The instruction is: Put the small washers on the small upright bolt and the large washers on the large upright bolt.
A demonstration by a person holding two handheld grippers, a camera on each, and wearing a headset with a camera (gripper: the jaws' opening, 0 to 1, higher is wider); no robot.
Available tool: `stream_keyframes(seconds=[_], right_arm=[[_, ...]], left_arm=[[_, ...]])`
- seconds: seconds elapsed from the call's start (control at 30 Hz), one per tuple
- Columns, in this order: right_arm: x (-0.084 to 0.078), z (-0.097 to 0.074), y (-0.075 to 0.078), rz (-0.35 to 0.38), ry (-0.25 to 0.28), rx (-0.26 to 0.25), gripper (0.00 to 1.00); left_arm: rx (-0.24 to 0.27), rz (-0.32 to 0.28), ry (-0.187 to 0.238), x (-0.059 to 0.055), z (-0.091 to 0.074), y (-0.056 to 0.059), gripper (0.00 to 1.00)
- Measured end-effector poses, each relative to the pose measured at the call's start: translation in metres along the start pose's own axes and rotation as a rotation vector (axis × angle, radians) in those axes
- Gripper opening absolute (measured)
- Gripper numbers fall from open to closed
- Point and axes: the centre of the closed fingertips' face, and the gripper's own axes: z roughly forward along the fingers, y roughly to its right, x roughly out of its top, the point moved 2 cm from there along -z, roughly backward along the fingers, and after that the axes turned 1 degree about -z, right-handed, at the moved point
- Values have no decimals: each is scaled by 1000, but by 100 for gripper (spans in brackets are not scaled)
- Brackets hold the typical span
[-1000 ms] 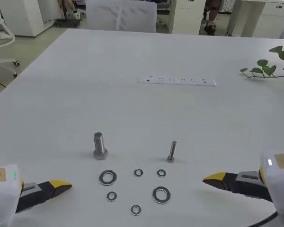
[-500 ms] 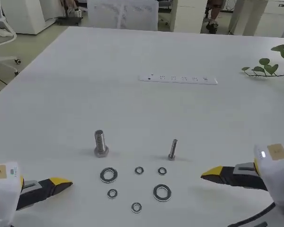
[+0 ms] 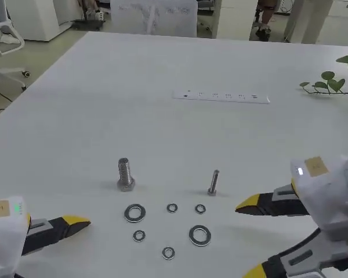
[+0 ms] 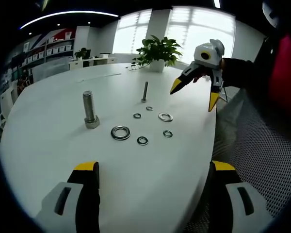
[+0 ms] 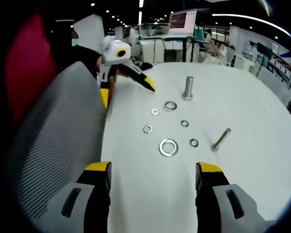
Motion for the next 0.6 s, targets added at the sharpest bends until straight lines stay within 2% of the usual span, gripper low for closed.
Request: stream_keyframes(seconds=[0.6], right_arm=[[13,5,6,-55,-54,36,64]], left_arm=[[1,-2,6,1,0,1,93]])
